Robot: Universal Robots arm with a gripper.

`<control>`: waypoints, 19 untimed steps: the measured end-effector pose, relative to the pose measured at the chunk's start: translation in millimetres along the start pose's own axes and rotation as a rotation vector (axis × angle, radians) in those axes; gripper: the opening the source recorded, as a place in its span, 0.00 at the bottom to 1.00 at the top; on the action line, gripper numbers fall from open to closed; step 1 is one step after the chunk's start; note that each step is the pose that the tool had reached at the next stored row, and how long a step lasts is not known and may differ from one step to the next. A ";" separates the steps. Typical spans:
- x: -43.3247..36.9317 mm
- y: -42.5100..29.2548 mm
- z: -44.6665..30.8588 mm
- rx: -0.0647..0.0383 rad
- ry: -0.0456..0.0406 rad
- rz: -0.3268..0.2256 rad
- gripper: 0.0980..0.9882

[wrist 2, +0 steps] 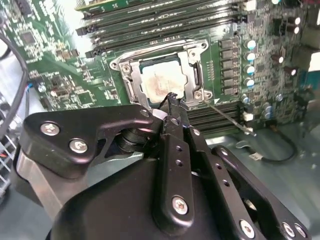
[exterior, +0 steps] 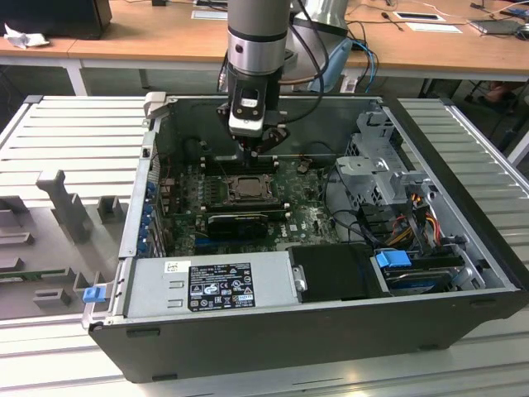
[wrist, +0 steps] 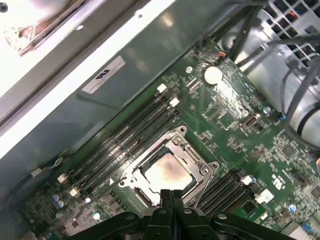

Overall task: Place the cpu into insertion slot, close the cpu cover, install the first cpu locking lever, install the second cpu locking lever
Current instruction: 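Install the first cpu locking lever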

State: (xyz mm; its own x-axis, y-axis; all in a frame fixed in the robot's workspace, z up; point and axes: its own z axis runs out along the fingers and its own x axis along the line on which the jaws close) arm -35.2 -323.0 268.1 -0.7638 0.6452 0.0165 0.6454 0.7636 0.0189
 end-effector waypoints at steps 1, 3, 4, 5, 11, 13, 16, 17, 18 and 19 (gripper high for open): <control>0.0 0.0 0.1 0.000 0.0003 -0.015 0.01; 0.0 0.0 0.1 0.001 0.0012 -0.062 0.01; 0.0 0.0 0.2 0.001 0.0015 -0.076 0.01; 0.0 0.0 0.2 0.001 0.0017 -0.087 0.01; 0.2 -0.2 0.3 0.004 0.0041 -0.216 0.01; 0.2 -0.2 0.3 0.004 0.0049 -0.260 0.01; 0.2 -0.2 0.6 0.005 0.0062 -0.329 0.01; 0.2 -0.2 0.7 0.006 0.0067 -0.352 0.01; 0.2 -0.2 0.7 0.006 0.0070 -0.369 0.01; 0.2 -0.2 0.9 0.006 0.0075 -0.397 0.01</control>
State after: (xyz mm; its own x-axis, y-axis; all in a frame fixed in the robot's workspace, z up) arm -35.5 -323.0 267.2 -0.9538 0.3000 0.0164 0.3002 0.9537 0.0190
